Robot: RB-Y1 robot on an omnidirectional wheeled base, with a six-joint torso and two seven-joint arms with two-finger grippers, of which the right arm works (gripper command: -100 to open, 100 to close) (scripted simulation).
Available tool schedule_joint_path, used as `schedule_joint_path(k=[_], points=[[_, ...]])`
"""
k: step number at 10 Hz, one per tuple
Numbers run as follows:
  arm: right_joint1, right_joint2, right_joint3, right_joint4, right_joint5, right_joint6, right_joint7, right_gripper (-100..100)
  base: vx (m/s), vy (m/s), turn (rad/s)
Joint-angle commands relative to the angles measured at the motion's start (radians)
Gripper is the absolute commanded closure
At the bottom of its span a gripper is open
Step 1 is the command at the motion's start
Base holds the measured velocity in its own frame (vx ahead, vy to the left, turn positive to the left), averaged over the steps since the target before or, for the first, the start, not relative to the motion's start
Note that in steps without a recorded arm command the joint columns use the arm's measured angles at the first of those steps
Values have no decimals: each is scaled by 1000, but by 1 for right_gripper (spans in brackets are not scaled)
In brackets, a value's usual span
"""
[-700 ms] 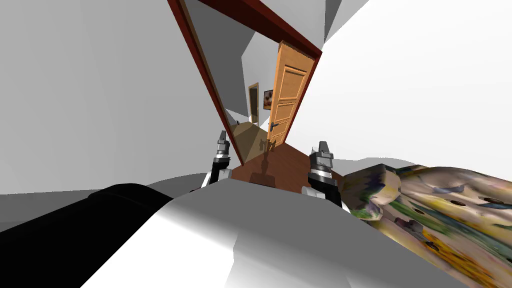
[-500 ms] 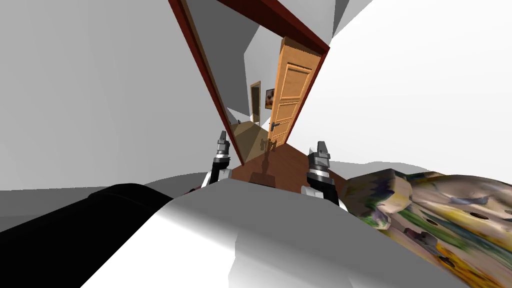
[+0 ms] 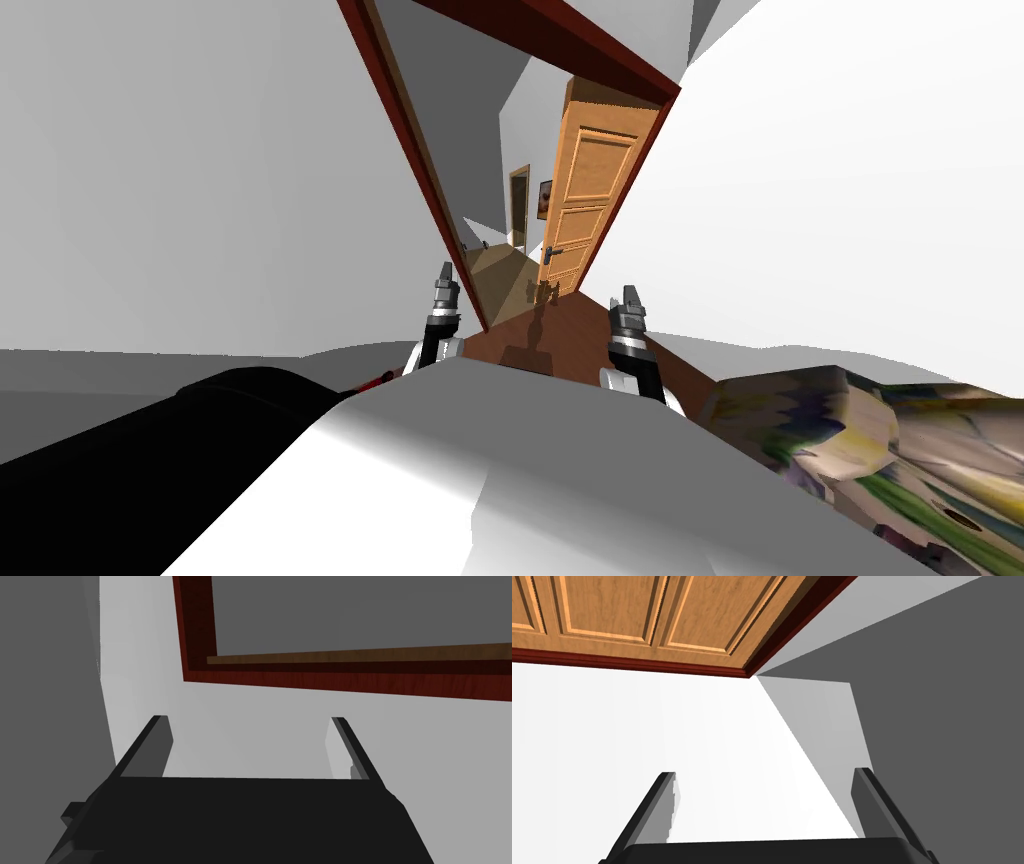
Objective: Push the door open
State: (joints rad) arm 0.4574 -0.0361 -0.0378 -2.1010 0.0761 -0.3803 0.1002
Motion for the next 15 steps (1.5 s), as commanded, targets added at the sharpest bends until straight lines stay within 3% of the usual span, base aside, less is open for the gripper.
schedule_joint_path(k=[1, 15], points=[[-17, -9, -1, 32, 0, -4, -11, -100, 88, -79, 105], [-193, -107, -29, 357, -7, -29, -131, -100, 78, -83, 135]])
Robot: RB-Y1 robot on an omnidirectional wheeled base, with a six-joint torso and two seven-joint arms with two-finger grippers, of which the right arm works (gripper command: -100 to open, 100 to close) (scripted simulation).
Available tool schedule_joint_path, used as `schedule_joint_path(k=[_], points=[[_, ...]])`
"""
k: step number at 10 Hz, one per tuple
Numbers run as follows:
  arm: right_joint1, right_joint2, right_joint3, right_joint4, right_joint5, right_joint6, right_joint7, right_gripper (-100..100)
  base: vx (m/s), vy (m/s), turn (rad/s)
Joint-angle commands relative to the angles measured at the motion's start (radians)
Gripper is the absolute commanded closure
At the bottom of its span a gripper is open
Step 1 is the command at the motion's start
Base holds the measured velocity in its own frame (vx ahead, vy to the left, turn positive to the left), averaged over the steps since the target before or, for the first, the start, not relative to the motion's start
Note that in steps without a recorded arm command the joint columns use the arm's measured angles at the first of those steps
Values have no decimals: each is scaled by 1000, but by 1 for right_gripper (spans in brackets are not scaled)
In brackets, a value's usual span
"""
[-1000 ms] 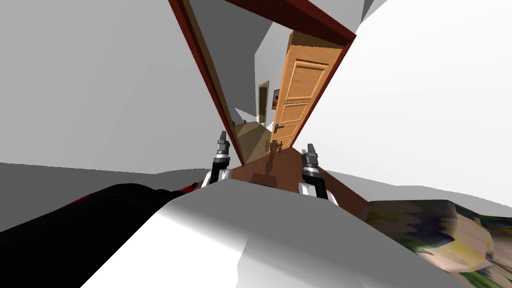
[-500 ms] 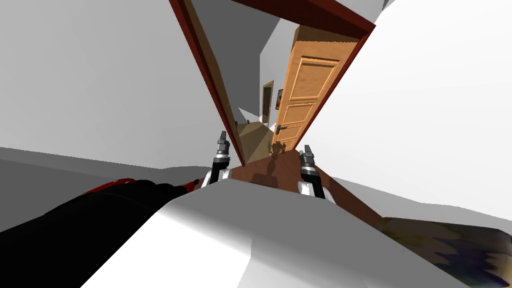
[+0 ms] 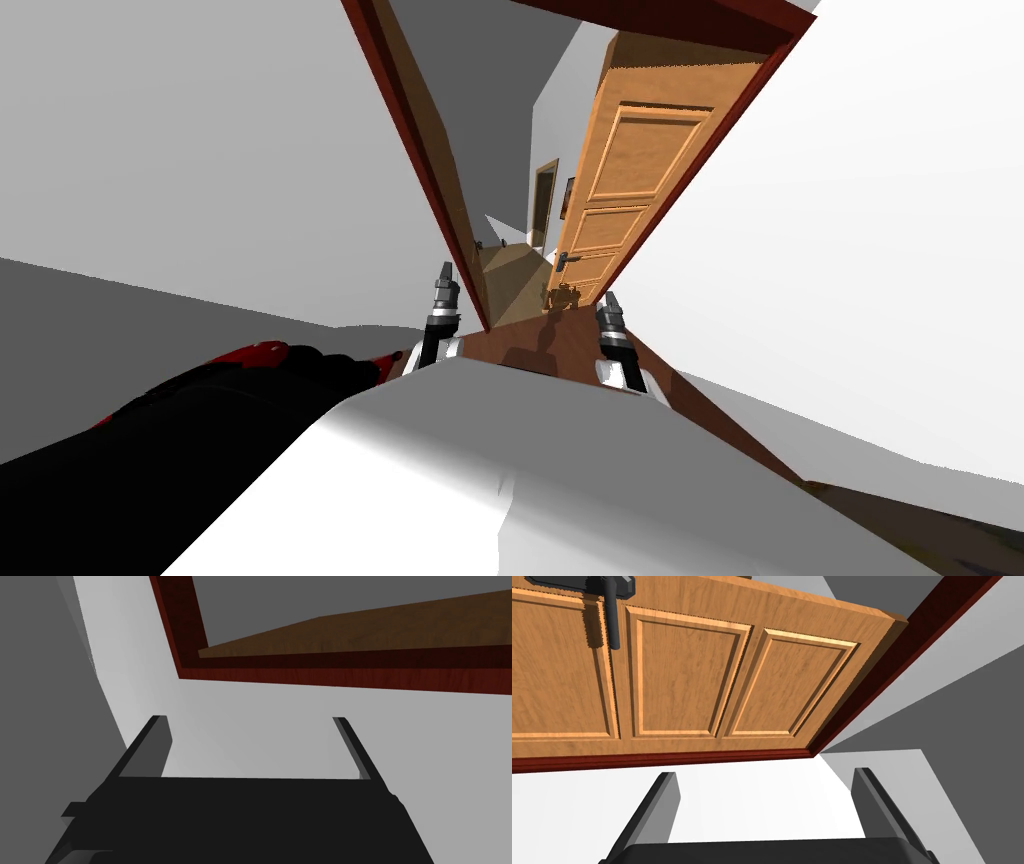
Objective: Push the door open
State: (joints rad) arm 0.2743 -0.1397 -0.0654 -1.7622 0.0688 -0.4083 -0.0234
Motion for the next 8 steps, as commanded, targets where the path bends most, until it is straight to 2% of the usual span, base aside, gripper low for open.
schedule_joint_path(k=[1, 8], points=[[-24, -11, -4, 45, -1, -3, -17, -100, 80, -116, 159], [-127, -63, -20, 235, -5, -18, -87, -100, 61, -117, 159]])
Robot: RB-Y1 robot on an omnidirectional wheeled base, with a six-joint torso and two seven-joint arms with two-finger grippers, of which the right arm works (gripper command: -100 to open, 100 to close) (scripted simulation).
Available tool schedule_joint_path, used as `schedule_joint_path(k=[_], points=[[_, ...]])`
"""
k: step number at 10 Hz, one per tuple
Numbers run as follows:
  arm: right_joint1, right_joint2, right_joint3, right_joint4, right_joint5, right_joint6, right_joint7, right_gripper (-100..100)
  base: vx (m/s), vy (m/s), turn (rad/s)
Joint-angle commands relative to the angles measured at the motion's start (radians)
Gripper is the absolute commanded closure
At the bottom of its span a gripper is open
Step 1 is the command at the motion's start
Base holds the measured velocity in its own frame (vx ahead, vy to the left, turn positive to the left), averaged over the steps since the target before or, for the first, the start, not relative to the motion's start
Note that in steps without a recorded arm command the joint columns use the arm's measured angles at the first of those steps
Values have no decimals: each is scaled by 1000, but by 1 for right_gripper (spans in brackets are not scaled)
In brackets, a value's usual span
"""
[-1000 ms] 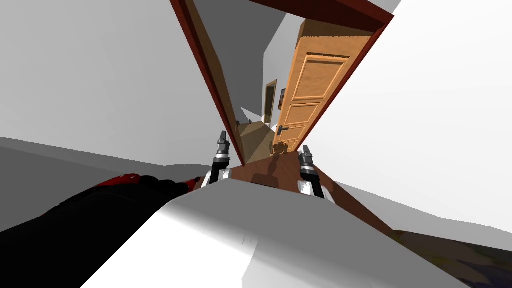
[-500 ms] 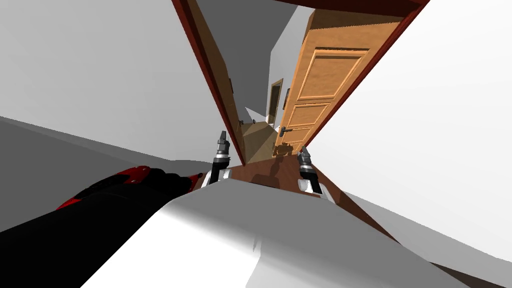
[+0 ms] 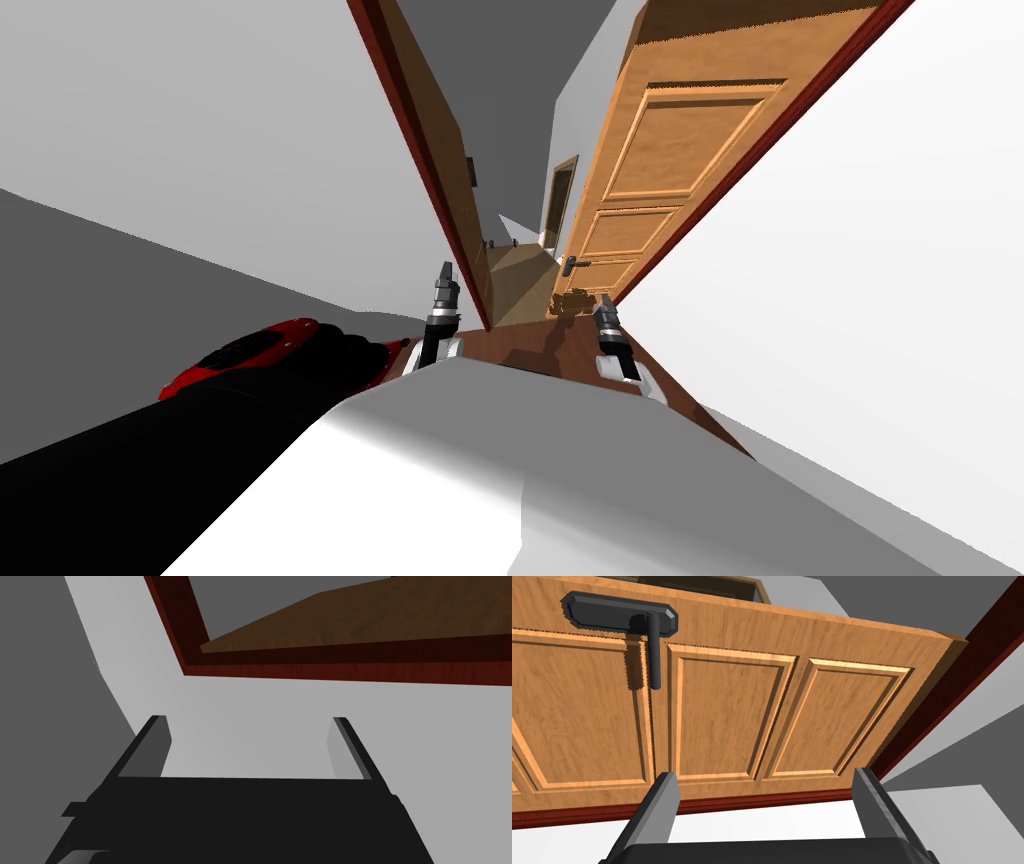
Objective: Push the door open
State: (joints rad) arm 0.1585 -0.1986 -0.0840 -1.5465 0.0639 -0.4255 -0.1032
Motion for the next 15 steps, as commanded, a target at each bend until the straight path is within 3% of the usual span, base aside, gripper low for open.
schedule_joint_path(k=[1, 15], points=[[-27, -12, -4, 47, -1, -3, -18, -100, 48, -109, 159], [-227, -108, -36, 418, -10, -32, -154, -100, 44, -121, 156]])
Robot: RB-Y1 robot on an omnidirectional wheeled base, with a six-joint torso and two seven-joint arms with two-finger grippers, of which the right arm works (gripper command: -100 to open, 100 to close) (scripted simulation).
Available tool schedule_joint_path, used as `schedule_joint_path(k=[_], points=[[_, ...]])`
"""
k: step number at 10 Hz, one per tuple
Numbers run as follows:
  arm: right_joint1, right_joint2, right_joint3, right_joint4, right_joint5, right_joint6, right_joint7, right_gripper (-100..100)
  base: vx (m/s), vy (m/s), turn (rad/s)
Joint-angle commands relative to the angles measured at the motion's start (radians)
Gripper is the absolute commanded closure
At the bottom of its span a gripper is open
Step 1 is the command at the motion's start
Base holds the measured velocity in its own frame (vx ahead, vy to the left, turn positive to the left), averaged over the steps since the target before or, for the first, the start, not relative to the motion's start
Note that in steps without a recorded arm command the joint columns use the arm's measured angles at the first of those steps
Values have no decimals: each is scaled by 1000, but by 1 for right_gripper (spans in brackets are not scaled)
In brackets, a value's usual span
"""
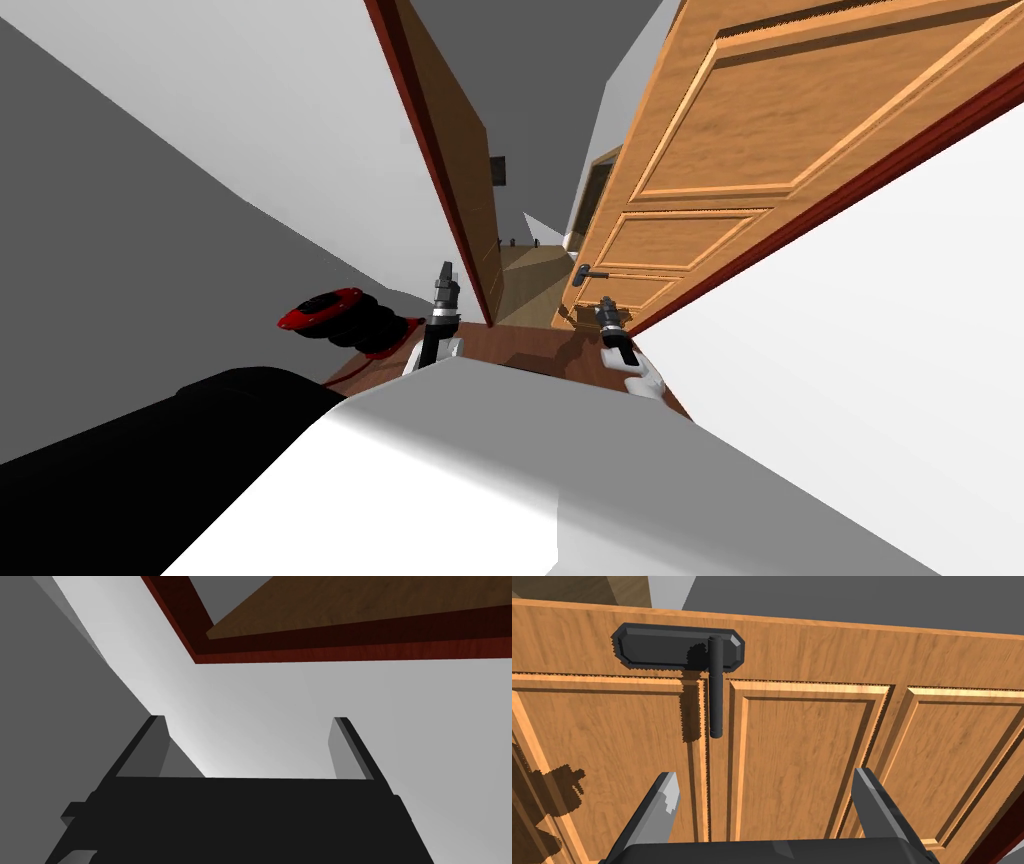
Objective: Push the door open
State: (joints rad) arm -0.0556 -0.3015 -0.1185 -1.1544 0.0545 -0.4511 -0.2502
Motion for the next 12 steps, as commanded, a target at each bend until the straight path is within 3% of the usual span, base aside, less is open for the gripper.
schedule_joint_path(k=[1, 12], points=[[-25, -11, -4, 48, -1, -8, -15, -100, 35, -108, 138], [-144, -66, -23, 268, -6, -25, -96, -100, 23, -106, 118]])
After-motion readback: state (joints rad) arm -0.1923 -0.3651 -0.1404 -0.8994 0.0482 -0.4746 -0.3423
